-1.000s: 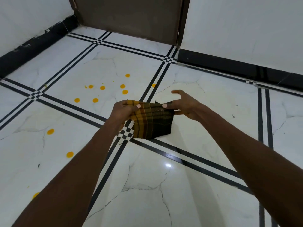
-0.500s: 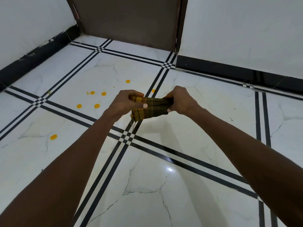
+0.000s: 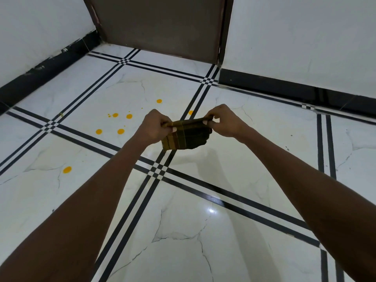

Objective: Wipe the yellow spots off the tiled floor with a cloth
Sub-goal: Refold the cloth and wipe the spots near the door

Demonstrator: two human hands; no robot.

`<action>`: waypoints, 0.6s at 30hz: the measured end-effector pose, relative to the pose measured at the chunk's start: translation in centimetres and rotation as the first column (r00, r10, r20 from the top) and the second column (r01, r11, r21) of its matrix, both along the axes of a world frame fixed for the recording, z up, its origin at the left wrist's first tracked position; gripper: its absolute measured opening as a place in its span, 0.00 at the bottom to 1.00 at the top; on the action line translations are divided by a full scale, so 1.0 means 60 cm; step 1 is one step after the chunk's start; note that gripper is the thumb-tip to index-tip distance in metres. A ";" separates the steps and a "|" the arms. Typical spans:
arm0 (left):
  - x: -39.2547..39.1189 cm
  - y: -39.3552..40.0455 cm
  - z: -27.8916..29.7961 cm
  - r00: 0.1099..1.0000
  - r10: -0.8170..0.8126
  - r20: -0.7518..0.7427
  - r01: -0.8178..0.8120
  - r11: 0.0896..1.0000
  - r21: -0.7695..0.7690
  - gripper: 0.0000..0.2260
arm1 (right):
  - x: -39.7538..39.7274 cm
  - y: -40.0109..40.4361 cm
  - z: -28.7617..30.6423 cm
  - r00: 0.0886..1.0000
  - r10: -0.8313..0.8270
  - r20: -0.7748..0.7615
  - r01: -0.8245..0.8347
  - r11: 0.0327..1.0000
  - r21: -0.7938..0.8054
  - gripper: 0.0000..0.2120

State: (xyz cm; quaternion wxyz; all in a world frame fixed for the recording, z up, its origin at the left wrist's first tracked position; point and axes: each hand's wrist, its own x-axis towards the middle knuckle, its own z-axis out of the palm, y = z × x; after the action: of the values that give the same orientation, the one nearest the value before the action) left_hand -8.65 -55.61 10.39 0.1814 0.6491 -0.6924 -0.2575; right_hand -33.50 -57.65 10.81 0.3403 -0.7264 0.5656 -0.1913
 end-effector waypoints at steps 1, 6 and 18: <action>0.007 -0.001 0.001 0.997 0.016 -0.074 -0.017 1.000 -0.012 0.06 | -0.005 0.001 0.000 0.991 -0.047 0.128 0.035 0.995 0.096 0.09; 0.018 0.015 0.011 0.885 0.154 -0.440 -0.114 0.987 0.117 0.14 | -0.015 0.013 -0.018 0.861 -0.230 0.453 0.066 0.935 0.349 0.13; 0.004 0.048 0.011 0.673 0.334 -0.660 -0.299 0.939 0.170 0.12 | 0.044 0.044 -0.013 0.635 -0.442 0.634 0.054 0.844 0.534 0.14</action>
State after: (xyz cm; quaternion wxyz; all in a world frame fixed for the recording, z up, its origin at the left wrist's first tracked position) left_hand -8.43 -52.76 11.07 0.4481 0.6236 -0.4481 -0.4577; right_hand -30.89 -55.01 10.05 0.6718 -0.3938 0.5053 -0.3719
